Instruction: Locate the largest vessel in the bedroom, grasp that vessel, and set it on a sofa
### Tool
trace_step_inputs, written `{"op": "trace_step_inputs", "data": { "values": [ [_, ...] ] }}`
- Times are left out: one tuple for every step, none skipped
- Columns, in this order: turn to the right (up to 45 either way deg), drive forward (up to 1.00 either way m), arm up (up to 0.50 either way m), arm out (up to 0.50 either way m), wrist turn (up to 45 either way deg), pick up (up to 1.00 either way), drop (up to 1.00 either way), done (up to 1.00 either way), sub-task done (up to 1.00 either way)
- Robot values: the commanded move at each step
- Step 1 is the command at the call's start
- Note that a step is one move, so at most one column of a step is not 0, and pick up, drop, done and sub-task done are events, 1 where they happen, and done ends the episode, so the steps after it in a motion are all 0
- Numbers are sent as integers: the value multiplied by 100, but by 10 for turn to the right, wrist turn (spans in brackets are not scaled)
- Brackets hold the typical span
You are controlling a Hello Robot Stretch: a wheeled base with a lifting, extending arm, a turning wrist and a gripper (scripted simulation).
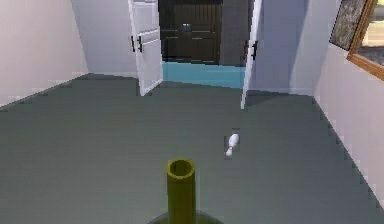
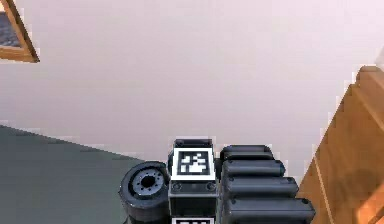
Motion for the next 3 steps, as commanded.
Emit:
{"op": "trace_step_inputs", "data": {
  "values": [
    [0,100,0,0,0,0,0,0,0],
    [0,100,0,0,0,0,0,0,0],
    [0,100,0,0,0,0,0,0,0]
  ]
}}
